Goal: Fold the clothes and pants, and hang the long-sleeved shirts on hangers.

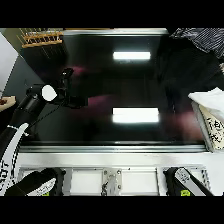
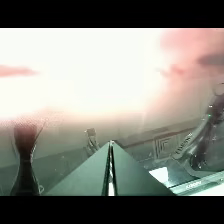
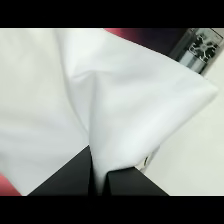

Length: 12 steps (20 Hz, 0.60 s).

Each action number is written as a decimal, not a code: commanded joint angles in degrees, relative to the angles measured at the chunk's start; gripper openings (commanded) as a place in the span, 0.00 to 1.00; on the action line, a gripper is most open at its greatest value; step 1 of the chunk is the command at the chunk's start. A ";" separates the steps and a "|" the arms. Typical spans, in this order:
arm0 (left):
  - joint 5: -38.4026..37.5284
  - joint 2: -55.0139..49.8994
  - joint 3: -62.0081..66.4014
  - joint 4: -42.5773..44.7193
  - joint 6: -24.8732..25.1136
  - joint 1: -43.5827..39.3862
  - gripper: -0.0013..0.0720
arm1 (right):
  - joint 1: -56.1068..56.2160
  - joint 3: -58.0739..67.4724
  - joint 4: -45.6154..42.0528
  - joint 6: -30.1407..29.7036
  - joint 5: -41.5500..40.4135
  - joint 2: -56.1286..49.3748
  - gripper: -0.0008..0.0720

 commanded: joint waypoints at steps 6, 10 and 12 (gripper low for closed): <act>-0.02 0.00 -0.02 0.02 0.00 -0.04 0.02 | -0.02 -6.58 -7.61 1.95 2.21 0.33 0.03; -0.02 -0.02 -0.02 0.02 0.02 -0.04 0.02 | -0.04 -7.17 -9.66 1.95 3.39 0.28 0.04; -0.04 0.00 -0.02 0.02 0.02 -0.04 0.02 | -0.48 -7.19 -9.70 1.95 3.87 0.28 0.05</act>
